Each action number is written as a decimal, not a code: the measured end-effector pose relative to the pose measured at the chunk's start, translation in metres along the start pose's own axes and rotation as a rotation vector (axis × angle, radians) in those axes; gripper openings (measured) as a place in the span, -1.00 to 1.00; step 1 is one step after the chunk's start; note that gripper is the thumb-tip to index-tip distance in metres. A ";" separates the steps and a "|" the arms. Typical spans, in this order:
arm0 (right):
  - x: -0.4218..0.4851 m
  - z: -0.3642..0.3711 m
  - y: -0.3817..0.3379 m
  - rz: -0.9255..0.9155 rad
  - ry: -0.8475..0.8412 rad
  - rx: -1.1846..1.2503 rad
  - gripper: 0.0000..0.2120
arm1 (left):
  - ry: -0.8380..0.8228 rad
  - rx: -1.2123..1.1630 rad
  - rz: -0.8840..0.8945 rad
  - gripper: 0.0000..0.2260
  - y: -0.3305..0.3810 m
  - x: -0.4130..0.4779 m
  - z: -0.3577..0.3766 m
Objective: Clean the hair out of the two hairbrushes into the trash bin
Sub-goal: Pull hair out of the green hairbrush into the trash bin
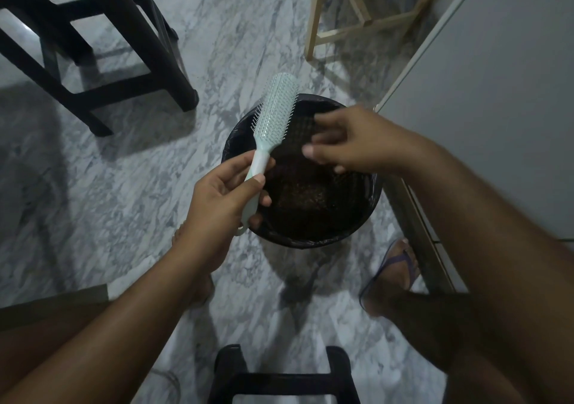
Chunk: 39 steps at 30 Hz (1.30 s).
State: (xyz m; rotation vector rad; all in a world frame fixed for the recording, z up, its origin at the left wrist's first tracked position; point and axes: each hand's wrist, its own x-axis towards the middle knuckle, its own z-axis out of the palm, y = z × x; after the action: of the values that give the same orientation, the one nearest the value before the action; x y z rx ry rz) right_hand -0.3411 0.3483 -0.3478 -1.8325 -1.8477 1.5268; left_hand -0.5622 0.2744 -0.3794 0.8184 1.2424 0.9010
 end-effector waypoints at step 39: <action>-0.007 0.064 -0.021 -0.351 0.366 -0.426 -0.59 | -0.057 -0.110 -0.160 -0.76 -0.029 -0.023 -0.004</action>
State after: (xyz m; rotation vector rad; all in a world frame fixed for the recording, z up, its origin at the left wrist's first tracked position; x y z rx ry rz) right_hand -0.3976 0.3136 -0.3604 -1.6622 -2.2592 0.6693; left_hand -0.5647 0.2410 -0.3959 0.6436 1.1806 0.8035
